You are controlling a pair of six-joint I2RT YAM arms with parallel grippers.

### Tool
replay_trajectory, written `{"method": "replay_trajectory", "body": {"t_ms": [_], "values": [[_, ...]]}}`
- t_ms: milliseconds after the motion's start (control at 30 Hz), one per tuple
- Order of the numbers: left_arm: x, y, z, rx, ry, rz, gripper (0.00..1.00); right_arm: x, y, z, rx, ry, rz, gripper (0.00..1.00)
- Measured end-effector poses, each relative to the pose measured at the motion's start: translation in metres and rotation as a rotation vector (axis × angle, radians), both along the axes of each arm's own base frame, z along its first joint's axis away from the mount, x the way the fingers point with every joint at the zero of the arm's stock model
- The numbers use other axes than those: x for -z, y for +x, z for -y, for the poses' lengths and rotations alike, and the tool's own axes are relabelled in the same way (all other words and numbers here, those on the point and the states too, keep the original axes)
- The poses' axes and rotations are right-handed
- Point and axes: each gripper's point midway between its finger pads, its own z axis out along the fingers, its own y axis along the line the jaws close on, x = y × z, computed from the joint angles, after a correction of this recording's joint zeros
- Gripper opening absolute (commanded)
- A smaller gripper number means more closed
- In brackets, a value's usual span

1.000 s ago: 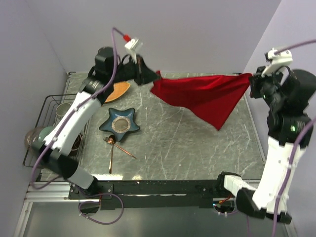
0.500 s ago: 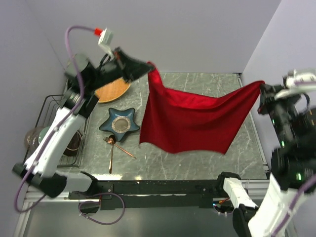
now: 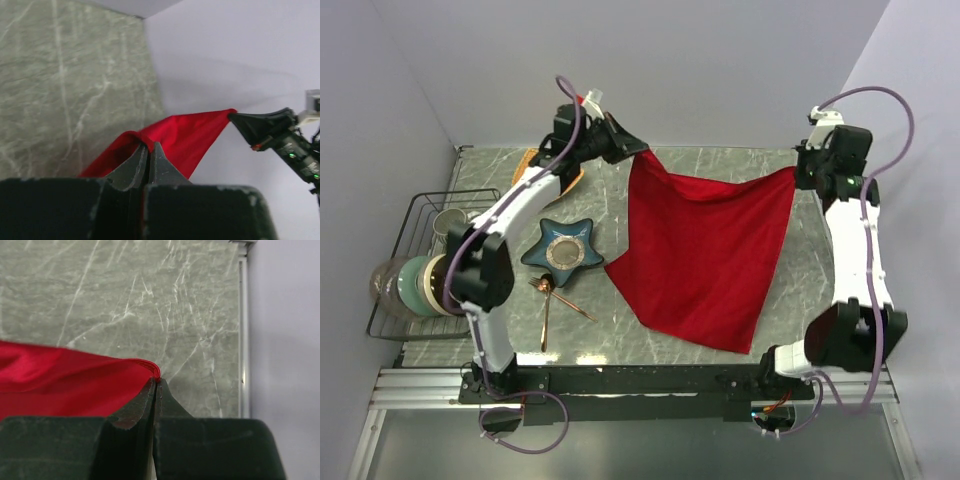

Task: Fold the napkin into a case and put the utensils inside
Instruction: Flatten out the crumpled napkin at the center of the board.

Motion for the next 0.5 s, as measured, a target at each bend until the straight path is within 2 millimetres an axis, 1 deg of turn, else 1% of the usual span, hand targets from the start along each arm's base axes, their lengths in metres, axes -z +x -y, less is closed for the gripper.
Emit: {"method": "replay_trajectory", "body": {"t_ms": [100, 167, 200, 267, 300, 333, 367, 400, 433, 500], "values": [[0.05, 0.022, 0.005, -0.009, 0.029, -0.068, 0.01, 0.023, 0.02, 0.002, -0.01, 0.013, -0.034, 0.0], [0.084, 0.035, 0.007, -0.005, 0.046, -0.118, 0.01, 0.038, 0.029, 0.002, -0.025, 0.022, -0.061, 0.0], [0.099, 0.041, 0.008, 0.0, 0.055, -0.139, 0.01, 0.047, 0.033, 0.0, -0.039, 0.029, -0.084, 0.0], [0.124, 0.045, 0.005, 0.013, 0.07, -0.174, 0.05, 0.061, 0.034, -0.003, -0.071, 0.034, -0.127, 0.0], [0.135, 0.046, 0.002, 0.022, 0.079, -0.193, 0.1, 0.068, 0.03, -0.005, -0.089, 0.036, -0.151, 0.0], [0.143, 0.044, -0.003, 0.034, 0.094, -0.205, 0.17, 0.074, 0.025, -0.008, -0.108, 0.035, -0.173, 0.0], [0.147, 0.043, -0.008, 0.048, 0.106, -0.208, 0.21, 0.077, 0.02, -0.01, -0.125, 0.032, -0.184, 0.0], [0.149, 0.04, -0.011, 0.065, 0.119, -0.207, 0.27, 0.086, 0.009, -0.013, -0.147, 0.025, -0.2, 0.0], [0.149, 0.038, -0.016, 0.079, 0.137, -0.198, 0.42, 0.093, -0.003, -0.016, -0.161, 0.019, -0.224, 0.0], [0.152, 0.032, -0.026, 0.107, 0.176, -0.192, 0.46, 0.113, -0.031, -0.02, -0.188, 0.004, -0.276, 0.0]]}}
